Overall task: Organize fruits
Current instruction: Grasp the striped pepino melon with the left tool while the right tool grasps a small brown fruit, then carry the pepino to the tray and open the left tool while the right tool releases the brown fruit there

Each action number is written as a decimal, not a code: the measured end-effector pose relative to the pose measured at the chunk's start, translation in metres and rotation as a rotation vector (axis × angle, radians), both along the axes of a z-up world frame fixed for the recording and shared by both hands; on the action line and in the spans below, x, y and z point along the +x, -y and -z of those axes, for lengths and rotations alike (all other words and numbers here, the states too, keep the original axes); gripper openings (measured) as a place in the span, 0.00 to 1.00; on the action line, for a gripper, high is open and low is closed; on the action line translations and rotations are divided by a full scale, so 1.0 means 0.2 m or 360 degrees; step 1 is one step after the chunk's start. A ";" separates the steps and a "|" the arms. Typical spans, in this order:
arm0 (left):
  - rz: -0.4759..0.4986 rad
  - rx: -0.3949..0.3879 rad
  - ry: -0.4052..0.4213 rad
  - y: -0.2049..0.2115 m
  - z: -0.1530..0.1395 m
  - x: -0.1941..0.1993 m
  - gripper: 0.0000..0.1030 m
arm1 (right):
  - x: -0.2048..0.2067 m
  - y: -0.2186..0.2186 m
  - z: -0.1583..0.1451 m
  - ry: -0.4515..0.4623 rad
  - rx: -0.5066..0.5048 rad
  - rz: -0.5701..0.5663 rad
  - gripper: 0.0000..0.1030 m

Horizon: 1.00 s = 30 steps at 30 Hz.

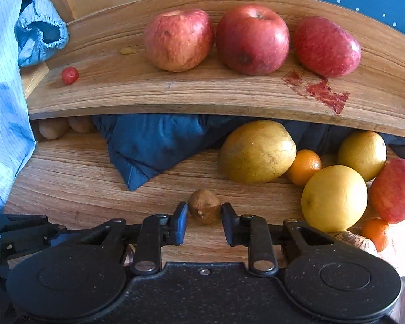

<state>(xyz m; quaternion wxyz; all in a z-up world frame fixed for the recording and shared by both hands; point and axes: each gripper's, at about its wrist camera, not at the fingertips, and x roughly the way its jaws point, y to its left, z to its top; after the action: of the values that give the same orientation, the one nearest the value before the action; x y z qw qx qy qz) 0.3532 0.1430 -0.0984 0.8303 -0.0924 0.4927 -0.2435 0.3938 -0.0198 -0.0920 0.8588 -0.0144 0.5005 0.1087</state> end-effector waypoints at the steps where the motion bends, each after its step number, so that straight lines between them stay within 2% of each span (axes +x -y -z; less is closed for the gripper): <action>1: -0.0007 -0.0001 0.0001 0.00 0.00 0.00 0.55 | 0.00 0.00 0.00 0.0007 -0.0005 -0.0001 0.28; 5: -0.0047 0.0004 0.0000 0.00 0.00 0.00 0.55 | -0.04 0.00 -0.02 0.0057 -0.0021 -0.0007 0.28; 10: -0.0060 0.0012 0.0029 0.01 -0.03 -0.01 0.55 | -0.15 0.08 -0.08 0.0115 0.0016 0.0092 0.28; 16: 0.0038 0.0008 0.0085 0.11 -0.09 -0.05 0.55 | -0.36 0.28 -0.18 0.0212 0.0072 0.0319 0.28; 23: 0.0180 0.0013 0.0117 0.29 -0.13 -0.11 0.55 | -0.61 0.51 -0.21 0.0266 0.0030 0.0600 0.28; 30: 0.0333 -0.0009 0.0041 0.53 -0.11 -0.17 0.55 | -0.89 0.70 -0.21 0.0243 -0.0078 0.0814 0.28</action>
<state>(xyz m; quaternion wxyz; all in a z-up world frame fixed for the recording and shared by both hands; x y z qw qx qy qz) 0.3196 0.0377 -0.0755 0.8064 -0.0396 0.4881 -0.3314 0.2166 -0.1593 -0.0506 0.8930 0.0836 0.4239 -0.1255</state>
